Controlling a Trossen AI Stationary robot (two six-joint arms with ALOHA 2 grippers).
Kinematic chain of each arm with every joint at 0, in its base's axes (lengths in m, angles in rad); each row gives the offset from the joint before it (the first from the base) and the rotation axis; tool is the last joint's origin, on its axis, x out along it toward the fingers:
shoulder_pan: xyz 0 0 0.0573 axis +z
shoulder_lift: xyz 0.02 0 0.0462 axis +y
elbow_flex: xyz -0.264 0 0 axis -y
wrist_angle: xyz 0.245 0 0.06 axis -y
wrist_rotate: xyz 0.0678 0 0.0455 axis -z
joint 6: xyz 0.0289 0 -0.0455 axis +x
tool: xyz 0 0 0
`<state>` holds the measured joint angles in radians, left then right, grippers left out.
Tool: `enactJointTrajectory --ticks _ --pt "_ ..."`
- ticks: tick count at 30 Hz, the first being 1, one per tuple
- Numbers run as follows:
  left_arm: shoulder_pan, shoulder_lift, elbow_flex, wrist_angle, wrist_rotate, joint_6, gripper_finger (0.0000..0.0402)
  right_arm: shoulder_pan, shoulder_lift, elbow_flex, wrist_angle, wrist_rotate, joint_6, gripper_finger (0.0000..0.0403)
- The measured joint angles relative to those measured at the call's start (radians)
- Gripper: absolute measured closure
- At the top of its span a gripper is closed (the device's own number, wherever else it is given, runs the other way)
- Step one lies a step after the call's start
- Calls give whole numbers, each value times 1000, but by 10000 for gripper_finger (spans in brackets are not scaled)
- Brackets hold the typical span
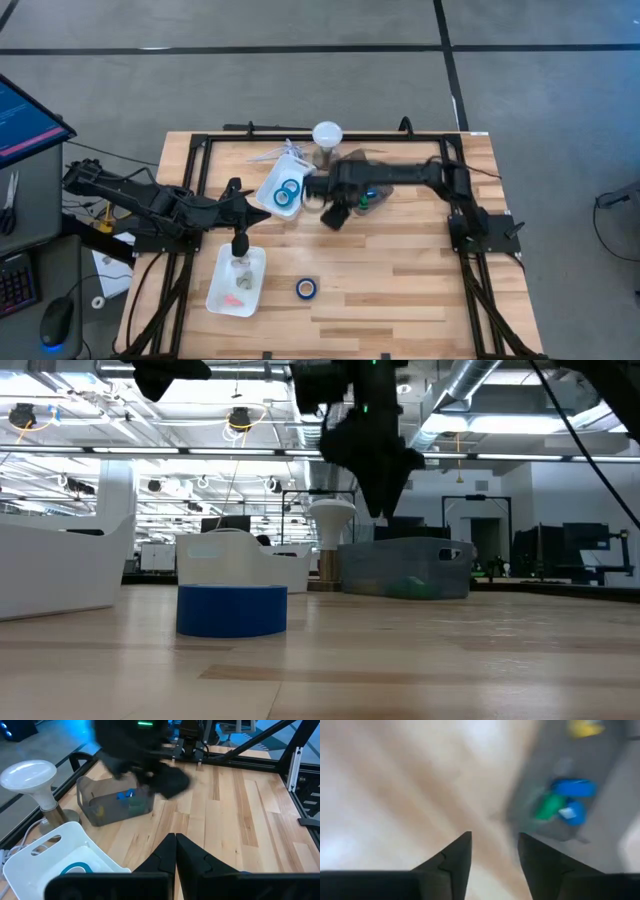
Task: Pick and place Stapler, Stapler remover, tape
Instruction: Put the dark blue tape into the top white bin
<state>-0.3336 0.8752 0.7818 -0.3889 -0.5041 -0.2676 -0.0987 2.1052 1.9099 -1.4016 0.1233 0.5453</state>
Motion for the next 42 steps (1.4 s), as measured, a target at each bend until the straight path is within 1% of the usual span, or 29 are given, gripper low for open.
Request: enactJointTrajectory --ticks 3,7,11,13,18,27,29,30,33,35,38,42 --pt "0 0 0 0 0 0 400 91 0 0 32 -31 5 263" --pt "0 0 0 0 0 0 400 189 0 0 202 -68 98 281" --pt "0 0 0 0 0 0 400 231 1 0 389 -164 219 289" --pt "0 0 0 0 0 0 400 245 9 0 443 -178 271 289" --pt "0 0 0 0 0 1 400 272 11 -2 424 -174 357 284" --pt "0 0 0 -2 0 1 400 316 11 -2 396 -130 473 246" --pt "0 0 0 -7 14 1 400 326 11 -1 384 -83 482 242" --pt "0 0 0 -7 39 1 400 331 11 -1 376 -38 496 242" --pt "0 2 0 -7 163 1 400 352 -2 -1 333 150 554 251" --pt "-3 17 1 -5 219 -1 400 368 -27 -1 303 278 574 265" --pt "-8 52 1 -2 233 -1 400 394 -67 0 238 412 582 299" --pt "-8 158 1 17 233 -9 400 429 -116 0 87 533 626 372"
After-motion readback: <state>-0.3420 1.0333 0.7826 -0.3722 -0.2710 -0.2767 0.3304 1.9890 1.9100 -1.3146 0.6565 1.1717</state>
